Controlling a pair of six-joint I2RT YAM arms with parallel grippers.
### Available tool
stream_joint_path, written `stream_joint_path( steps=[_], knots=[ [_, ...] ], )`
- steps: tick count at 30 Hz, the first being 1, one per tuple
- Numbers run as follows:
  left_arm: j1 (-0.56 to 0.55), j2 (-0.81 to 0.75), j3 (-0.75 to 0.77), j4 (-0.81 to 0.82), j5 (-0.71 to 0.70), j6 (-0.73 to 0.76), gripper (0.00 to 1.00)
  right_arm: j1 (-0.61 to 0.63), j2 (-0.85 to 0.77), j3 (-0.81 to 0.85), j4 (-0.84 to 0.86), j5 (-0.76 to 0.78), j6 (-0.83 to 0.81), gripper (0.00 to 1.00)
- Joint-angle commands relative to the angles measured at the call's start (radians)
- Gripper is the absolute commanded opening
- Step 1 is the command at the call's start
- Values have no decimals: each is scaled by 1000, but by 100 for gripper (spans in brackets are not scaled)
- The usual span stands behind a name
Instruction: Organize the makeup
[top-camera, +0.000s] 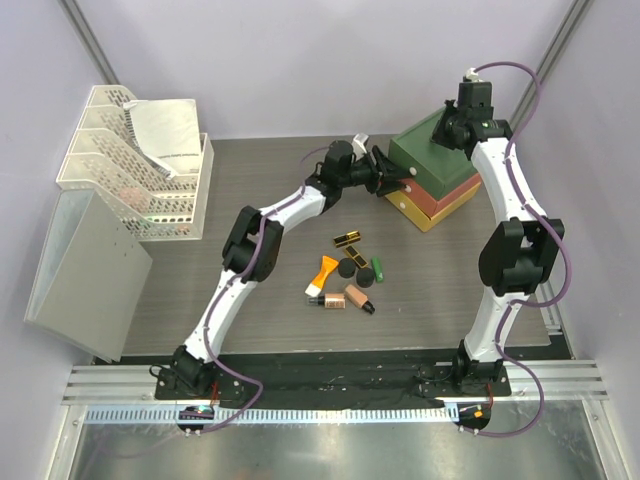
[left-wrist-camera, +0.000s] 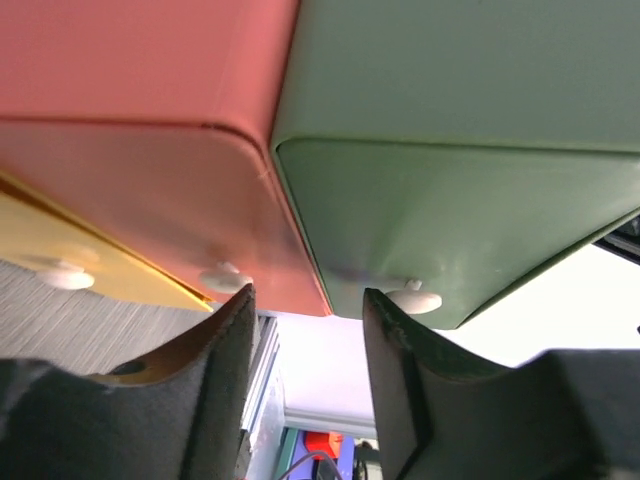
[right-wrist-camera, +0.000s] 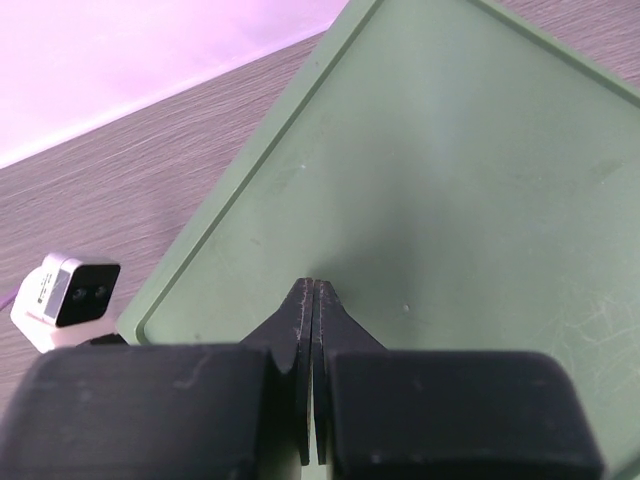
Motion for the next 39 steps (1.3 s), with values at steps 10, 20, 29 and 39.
stream_joint_path(
  steps=[10, 20, 29, 39],
  knots=[
    [14, -205, -31, -81, -127, 135, 57, 4, 77, -34, -139, -38, -16, 1],
    [12, -147, -6, -34, -96, 89, 49, 2, 92, -19, -142, -38, -18, 1],
    [-5, -95, 52, -37, -75, 70, 47, -4, 114, 0, -148, -42, -15, 1],
    [-25, -58, 70, -20, -70, 44, 46, -7, 129, 1, -149, -47, -15, 1]
  ],
)
